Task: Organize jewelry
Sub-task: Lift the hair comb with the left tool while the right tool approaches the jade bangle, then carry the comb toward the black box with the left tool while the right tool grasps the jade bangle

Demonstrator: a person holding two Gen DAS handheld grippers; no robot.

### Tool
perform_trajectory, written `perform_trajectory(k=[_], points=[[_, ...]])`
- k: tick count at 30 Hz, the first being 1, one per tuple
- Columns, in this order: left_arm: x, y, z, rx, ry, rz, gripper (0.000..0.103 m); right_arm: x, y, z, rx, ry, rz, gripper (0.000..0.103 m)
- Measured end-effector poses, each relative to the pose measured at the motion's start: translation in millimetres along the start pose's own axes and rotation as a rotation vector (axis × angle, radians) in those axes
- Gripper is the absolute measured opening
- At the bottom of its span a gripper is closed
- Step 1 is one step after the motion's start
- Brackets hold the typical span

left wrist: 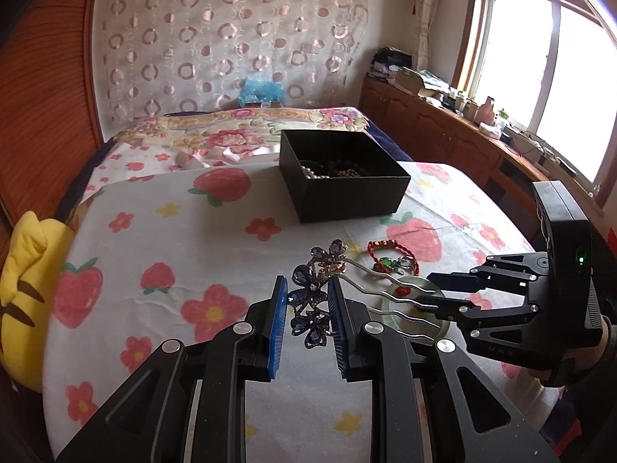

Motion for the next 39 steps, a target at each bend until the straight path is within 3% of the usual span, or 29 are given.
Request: perform_trajectory(k=[8,21,39], points=[[3,2,0,-0.002,-0.002,-0.004,0.02,1,-3,-2,0.036,-0.001,-0.01,0.009],[-3,-4,-2,-0.002,-0.02,0.008,0.02,-19,-8,-40,0.053,-0.13,-0.018,0.009],[-34,-17,32,0.027,-0.021,0.061,0.02,-34,-62,-45,0.085,-0.162,0.032,0.009]])
Point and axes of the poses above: each gripper's, at about its wrist camera, not at the fingertips, and z roughly the way its jaws point, y to its left, x to its underside, the point moved 4 cm from there along z, roughly the way its jaws point, and after that the axes turned 12 degrees about -y, right-handed, at the moved point
